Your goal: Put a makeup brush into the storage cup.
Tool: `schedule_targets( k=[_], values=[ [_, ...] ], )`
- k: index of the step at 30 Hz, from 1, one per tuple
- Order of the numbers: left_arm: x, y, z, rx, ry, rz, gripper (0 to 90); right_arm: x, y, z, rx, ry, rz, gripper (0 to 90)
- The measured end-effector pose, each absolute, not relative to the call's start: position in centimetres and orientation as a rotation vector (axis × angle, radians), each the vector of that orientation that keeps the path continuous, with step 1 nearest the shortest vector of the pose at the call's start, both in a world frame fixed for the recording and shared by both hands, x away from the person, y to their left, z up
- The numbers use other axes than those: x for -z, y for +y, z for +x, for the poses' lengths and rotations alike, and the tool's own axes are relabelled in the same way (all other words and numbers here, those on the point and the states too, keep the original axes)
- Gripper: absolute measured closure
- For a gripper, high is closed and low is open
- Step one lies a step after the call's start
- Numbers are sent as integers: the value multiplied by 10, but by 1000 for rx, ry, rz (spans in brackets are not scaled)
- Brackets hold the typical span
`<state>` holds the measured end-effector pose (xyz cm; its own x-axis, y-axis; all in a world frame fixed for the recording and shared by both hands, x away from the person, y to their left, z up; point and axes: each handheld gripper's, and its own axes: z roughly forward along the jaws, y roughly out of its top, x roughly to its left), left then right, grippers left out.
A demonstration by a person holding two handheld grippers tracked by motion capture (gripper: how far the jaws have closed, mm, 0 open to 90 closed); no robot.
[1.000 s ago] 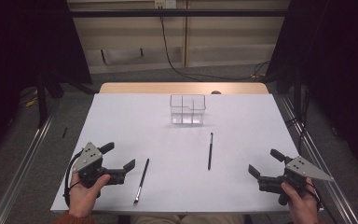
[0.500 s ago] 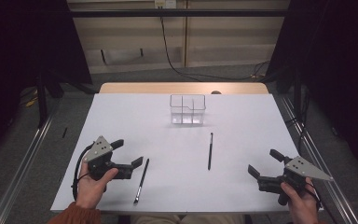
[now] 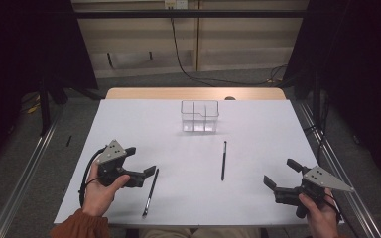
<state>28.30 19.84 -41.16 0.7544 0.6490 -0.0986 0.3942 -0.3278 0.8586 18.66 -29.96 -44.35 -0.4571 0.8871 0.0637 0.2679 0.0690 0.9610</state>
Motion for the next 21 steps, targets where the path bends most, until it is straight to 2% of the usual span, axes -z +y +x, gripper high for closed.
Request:
schedule_targets(
  k=[21],
  values=[
    [419,188,291,-188,971,2227,98,444,-299,187,-1405,1800,1148,0]
  ],
)
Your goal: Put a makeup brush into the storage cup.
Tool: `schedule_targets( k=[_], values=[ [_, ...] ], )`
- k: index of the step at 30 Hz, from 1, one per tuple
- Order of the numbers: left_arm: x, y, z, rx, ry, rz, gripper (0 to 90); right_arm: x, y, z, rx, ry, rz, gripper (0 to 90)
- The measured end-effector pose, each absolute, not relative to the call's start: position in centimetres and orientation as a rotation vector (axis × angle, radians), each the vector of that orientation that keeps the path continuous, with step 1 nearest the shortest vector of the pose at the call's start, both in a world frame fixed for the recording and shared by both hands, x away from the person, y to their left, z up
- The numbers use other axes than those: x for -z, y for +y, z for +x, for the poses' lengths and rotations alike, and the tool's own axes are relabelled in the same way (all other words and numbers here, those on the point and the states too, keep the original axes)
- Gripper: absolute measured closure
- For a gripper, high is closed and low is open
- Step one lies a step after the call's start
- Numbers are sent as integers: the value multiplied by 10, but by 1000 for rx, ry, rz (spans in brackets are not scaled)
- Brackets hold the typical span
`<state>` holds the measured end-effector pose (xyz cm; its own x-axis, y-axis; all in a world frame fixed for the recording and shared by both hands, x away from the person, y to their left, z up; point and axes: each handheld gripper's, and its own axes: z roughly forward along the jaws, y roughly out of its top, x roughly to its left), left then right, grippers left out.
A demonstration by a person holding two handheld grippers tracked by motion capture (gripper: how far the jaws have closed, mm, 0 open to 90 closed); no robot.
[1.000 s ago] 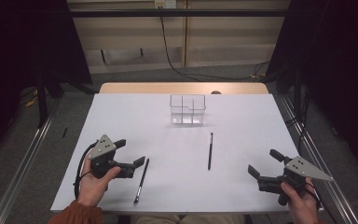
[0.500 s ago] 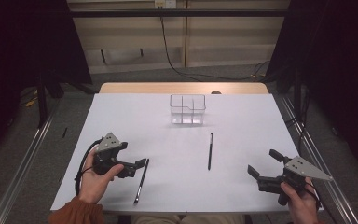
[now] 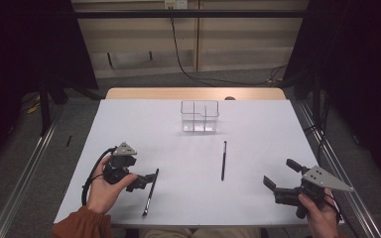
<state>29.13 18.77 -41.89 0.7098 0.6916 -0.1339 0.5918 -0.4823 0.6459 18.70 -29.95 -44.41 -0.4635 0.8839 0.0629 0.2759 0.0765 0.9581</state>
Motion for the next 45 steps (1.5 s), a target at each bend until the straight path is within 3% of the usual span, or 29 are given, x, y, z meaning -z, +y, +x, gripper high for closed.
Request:
schedule_targets(
  k=[9,29,36,39,45],
  values=[
    [425,181,298,-193,1011,2371,60,444,-299,187,-1397,1810,1148,0],
    [440,159,295,51,1095,2577,65,445,-298,188,-1387,1825,1152,0],
    [442,156,294,69,1111,2609,168,445,-298,188,-1385,1826,1153,0],
    [444,154,293,88,1132,2618,265,445,-298,188,-1384,1831,1150,0],
    [443,152,292,94,1140,2615,325,445,-298,188,-1383,1834,1149,0]
  ],
)
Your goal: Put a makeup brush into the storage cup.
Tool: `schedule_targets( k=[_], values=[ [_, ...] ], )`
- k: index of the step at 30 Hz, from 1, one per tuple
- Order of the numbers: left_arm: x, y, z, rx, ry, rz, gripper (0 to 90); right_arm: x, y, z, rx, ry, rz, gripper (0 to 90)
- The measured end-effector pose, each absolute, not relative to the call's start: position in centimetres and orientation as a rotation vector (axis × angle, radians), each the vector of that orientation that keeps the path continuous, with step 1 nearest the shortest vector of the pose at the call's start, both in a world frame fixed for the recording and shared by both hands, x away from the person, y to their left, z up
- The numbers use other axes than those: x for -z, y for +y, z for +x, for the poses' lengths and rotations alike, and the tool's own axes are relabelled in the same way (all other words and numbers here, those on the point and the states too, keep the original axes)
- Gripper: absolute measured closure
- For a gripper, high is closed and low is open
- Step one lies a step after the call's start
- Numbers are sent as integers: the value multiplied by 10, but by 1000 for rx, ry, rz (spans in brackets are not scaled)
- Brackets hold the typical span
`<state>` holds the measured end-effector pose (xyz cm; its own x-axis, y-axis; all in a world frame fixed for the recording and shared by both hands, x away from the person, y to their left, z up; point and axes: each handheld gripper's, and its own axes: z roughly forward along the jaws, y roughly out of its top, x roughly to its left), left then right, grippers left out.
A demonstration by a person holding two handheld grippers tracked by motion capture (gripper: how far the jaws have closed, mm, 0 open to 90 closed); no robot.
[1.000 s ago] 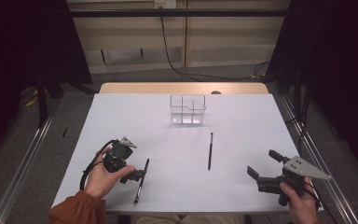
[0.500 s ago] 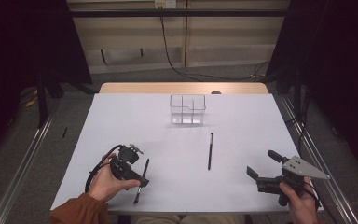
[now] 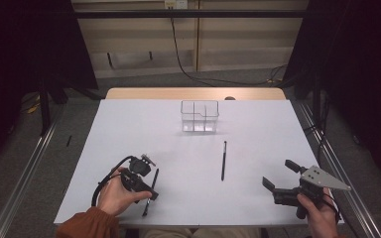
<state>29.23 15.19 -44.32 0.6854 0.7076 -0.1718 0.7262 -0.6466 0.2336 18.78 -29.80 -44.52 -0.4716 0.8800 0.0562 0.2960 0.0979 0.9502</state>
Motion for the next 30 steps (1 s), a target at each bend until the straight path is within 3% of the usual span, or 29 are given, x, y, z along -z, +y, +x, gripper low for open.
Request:
schedule_targets(
  k=[6,13,17,19,30],
  values=[
    [442,151,291,139,1153,2621,428,445,-298,188,-1383,1835,1148,0],
    [443,144,294,86,1145,2708,518,445,-298,188,-1383,1837,1147,0],
    [444,150,299,81,1160,2706,716,445,-298,187,-1383,1839,1147,0],
    [445,155,300,86,1157,2683,758,445,-298,187,-1383,1838,1147,0],
    [445,149,306,97,1153,2753,838,446,-298,187,-1380,1840,1152,0]
  ],
)
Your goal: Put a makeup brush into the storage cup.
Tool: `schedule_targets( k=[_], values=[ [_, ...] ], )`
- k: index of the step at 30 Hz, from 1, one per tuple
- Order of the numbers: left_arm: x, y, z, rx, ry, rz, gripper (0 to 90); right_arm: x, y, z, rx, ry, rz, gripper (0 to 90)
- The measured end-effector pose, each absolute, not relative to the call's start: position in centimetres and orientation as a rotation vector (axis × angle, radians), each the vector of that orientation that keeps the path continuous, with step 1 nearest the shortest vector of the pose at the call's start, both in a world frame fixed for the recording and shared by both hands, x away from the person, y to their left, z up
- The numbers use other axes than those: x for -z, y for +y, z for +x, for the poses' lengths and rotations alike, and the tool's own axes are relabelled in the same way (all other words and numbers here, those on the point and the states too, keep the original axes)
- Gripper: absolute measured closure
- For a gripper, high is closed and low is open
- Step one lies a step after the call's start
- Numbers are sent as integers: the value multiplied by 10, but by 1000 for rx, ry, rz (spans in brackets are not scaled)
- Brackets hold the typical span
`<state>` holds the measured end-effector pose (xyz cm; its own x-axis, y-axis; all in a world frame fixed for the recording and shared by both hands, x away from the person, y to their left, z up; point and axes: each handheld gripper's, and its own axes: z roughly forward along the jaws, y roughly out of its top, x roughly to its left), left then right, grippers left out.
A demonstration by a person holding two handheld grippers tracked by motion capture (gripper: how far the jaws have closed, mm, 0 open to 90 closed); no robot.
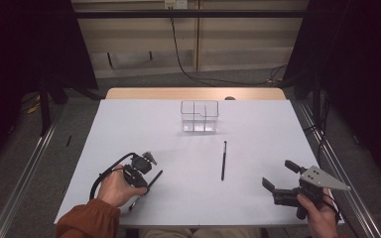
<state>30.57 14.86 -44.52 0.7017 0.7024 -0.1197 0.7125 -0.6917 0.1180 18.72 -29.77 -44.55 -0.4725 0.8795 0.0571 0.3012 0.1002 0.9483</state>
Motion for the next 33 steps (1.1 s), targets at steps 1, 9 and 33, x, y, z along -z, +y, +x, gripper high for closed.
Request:
schedule_targets(
  k=[1,9,33],
  values=[
    [445,150,306,98,1152,2749,842,446,-298,187,-1380,1840,1153,0],
    [444,152,305,96,1141,2729,845,446,-298,187,-1378,1841,1152,0],
    [431,184,305,91,1107,2413,846,446,-298,188,-1377,1844,1152,0]
  ],
)
